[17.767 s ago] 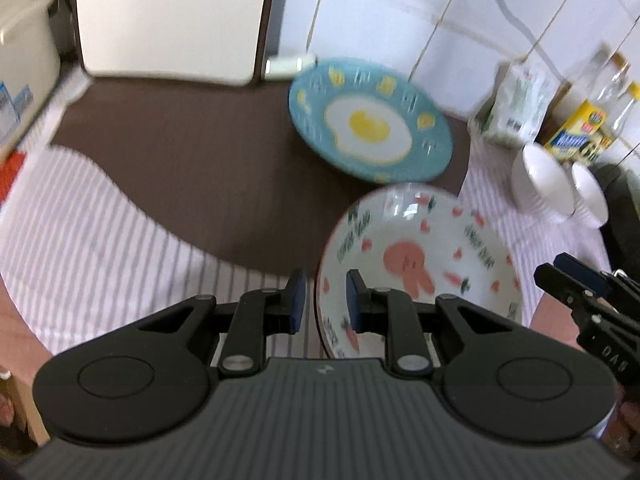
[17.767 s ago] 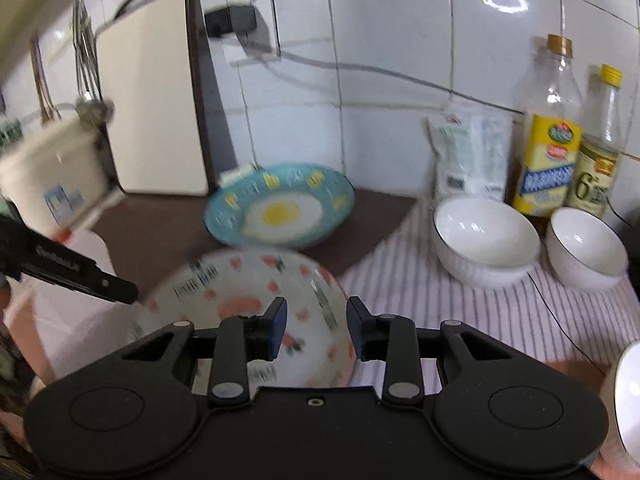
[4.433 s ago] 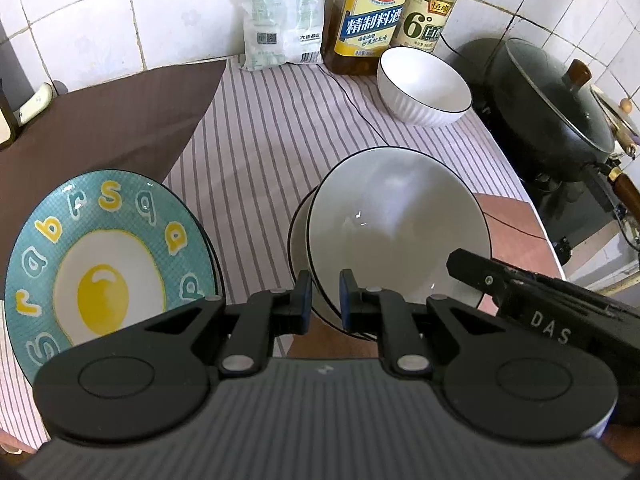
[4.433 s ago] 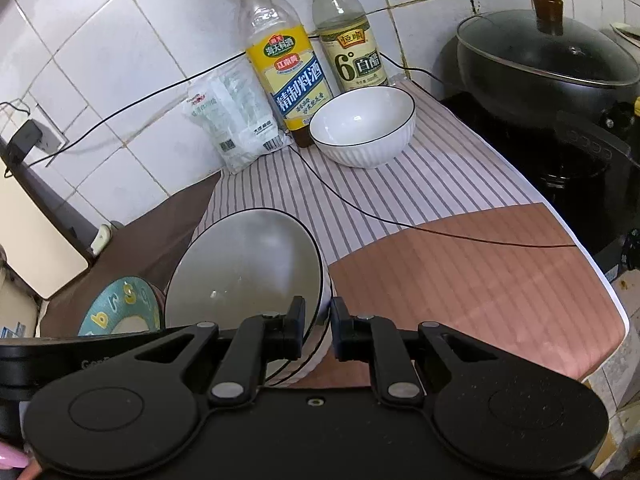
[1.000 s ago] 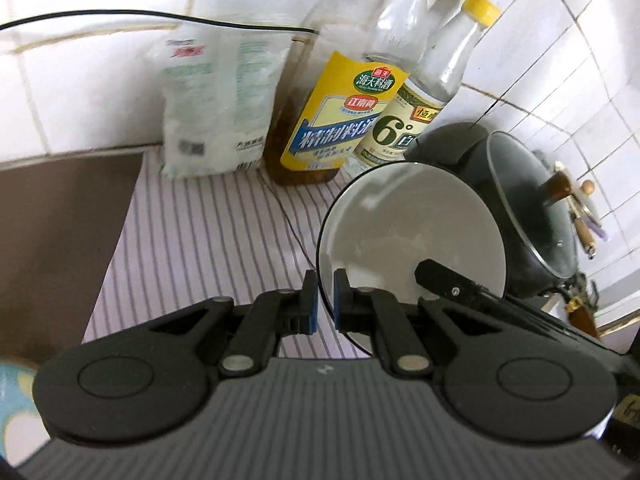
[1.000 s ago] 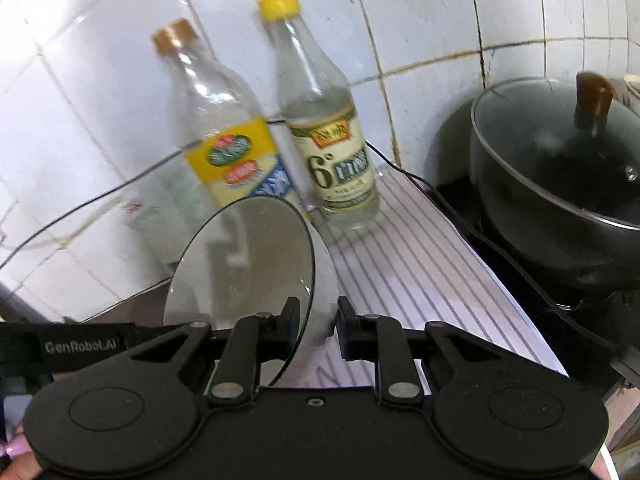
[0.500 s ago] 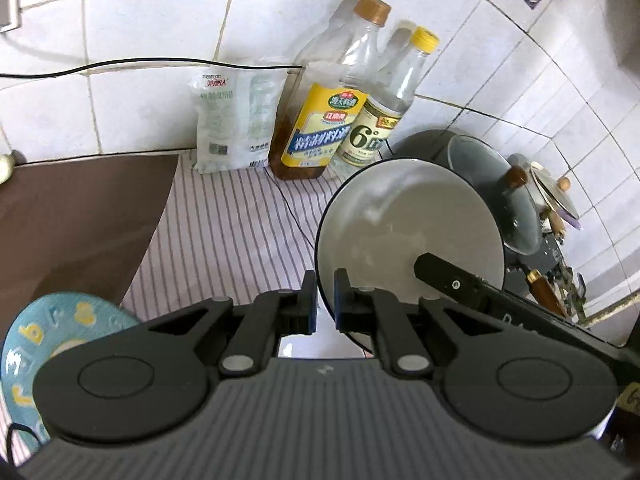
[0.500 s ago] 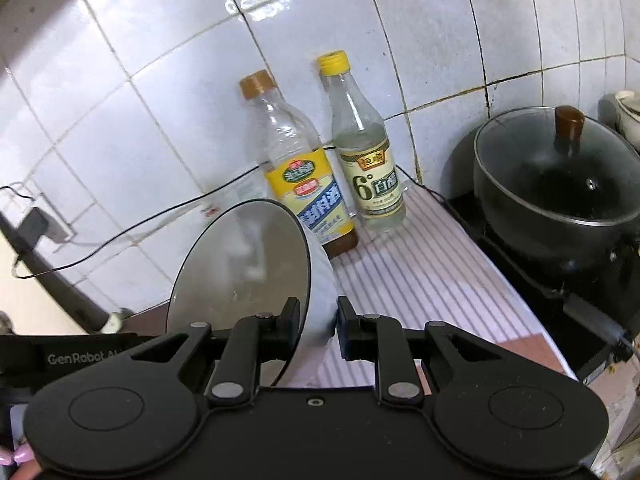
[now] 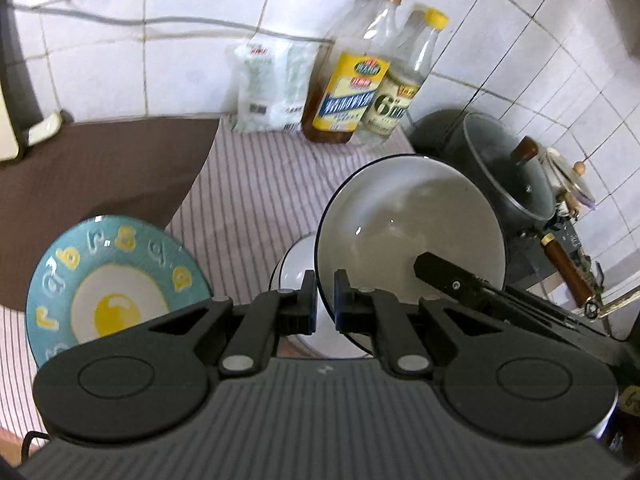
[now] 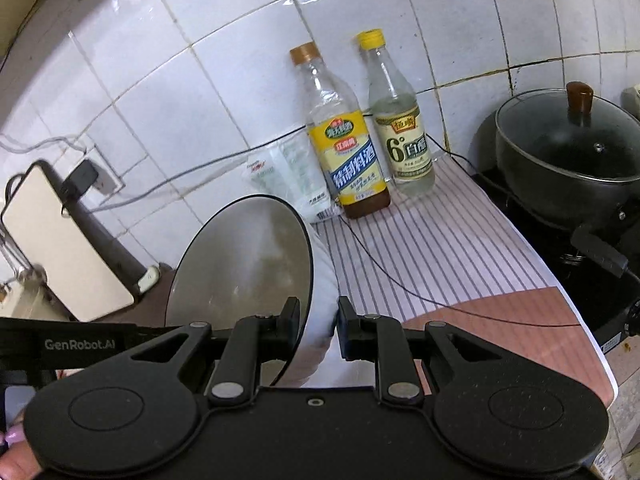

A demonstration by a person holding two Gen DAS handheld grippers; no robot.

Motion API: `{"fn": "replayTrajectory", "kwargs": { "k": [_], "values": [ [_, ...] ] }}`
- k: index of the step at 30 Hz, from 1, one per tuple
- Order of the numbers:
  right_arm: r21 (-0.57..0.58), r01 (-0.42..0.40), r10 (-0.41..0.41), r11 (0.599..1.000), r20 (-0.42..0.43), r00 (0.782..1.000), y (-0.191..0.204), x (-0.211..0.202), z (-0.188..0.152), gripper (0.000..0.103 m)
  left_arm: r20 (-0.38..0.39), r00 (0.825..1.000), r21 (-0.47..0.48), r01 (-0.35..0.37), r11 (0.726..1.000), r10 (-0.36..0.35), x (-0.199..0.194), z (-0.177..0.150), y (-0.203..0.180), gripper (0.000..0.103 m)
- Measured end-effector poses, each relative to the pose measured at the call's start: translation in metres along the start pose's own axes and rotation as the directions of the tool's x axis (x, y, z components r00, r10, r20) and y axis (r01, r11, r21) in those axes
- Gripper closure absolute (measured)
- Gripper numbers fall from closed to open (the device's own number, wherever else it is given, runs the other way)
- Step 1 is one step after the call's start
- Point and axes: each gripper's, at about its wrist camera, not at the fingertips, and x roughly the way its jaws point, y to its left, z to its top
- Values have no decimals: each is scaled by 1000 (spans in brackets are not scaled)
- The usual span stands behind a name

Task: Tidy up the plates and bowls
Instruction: 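Set the third bowl into the bowl stack held by the left tool, then lift the three-bowl stack with the left tool toward the plate stack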

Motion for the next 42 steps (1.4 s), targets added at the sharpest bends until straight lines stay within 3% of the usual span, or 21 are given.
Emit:
{"fn": "replayTrajectory", "kwargs": {
  "k": [5, 10, 13, 20, 23, 30, 36, 42],
  "values": [
    [-37, -10, 9, 999, -25, 1000, -2, 10, -17, 79, -30, 999, -31, -20, 999, 19, 10, -12, 8, 96],
    [-123, 8, -14, 992, -44, 999, 3, 28, -38, 79, -47, 995, -22, -84, 996, 82, 21, -20, 11, 96],
    [-158, 40, -43, 987, -20, 999, 4, 31, -45, 78, -69, 995, -25, -79, 997, 77, 29, -20, 13, 96],
    [-269, 129, -125, 954, 34, 992, 13, 35, -47, 75, -96, 994, -47, -57, 997, 52, 42, -22, 14, 96],
    [-329, 165, -153, 930, 61, 986, 19, 37, -49, 71, -96, 992, -31, -79, 996, 76, 44, -23, 9, 96],
    [-360, 161, -147, 919, 66, 987, 16, 44, -47, 67, -92, 989, -7, -113, 994, 112, 50, -21, 4, 95],
    [-476, 215, -193, 853, 96, 977, 27, 52, -52, 64, -102, 985, -18, -139, 990, 137, 55, -20, 4, 95],
    [-466, 215, -187, 858, 106, 977, 24, 54, -52, 63, -98, 984, -25, -151, 988, 148, 59, -21, 6, 93]
  ]
}}
